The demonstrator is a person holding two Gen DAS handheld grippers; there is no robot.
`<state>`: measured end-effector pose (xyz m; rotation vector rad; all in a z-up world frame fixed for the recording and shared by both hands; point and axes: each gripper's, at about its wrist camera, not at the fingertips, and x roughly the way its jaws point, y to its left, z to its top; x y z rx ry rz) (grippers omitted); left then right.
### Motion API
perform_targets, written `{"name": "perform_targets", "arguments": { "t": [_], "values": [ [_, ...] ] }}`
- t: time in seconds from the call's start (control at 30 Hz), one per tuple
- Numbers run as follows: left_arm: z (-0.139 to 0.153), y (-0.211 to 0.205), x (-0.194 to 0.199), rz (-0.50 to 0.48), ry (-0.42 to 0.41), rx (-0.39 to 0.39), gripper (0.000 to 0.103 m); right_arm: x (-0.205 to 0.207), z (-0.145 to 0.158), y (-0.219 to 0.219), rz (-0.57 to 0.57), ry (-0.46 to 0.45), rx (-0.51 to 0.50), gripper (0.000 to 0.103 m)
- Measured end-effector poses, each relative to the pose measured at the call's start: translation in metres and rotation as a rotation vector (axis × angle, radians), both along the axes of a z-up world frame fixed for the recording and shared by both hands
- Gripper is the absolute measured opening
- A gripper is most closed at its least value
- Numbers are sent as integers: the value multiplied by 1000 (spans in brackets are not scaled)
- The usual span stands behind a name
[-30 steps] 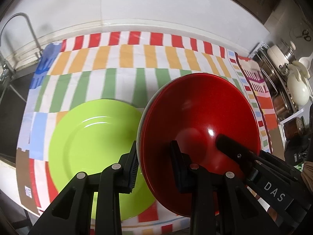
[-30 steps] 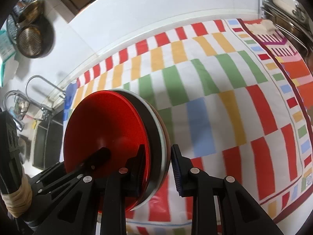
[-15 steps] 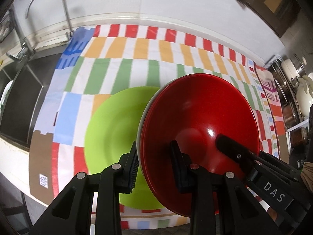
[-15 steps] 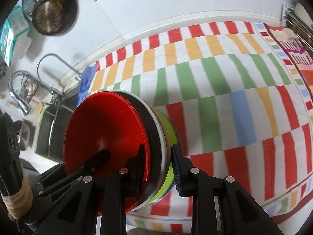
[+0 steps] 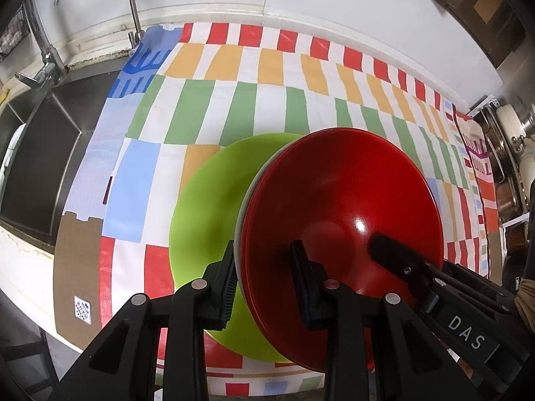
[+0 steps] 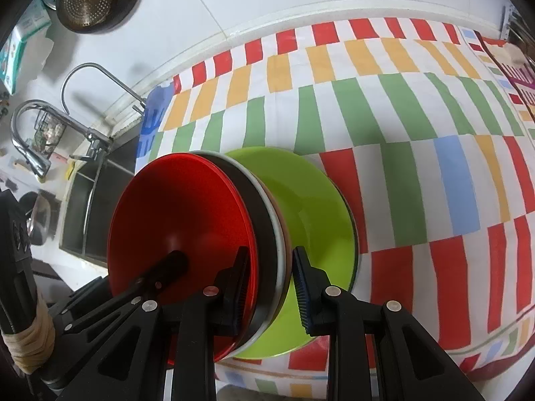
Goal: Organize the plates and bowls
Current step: 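Lift the whole plate-and-bowl stack with both grippers and carry it across the cloth, then lower the stack onto the middle of the cloth and open both grippers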
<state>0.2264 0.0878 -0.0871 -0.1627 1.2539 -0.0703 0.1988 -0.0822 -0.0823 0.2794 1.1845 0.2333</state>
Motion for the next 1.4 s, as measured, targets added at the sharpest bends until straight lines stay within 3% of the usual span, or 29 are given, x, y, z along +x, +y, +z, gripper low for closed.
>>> {"name": "perform_targets", "arguments": {
  "t": [0.6, 0.97, 1.23, 1.4],
  "values": [
    [-24, 4, 12, -2, 62, -3, 30, 16, -24, 9, -6, 67, -12, 27],
    [-25, 5, 11, -25, 45, -18, 31, 19, -29, 13, -2, 67, -25, 28],
    [0, 9, -3, -73, -83, 56, 53, 12, -20, 12, -13, 14, -29, 31],
    [31, 12, -26, -102, -220, 117, 63, -12, 6, 8, -49, -93, -53, 42]
  ]
}}
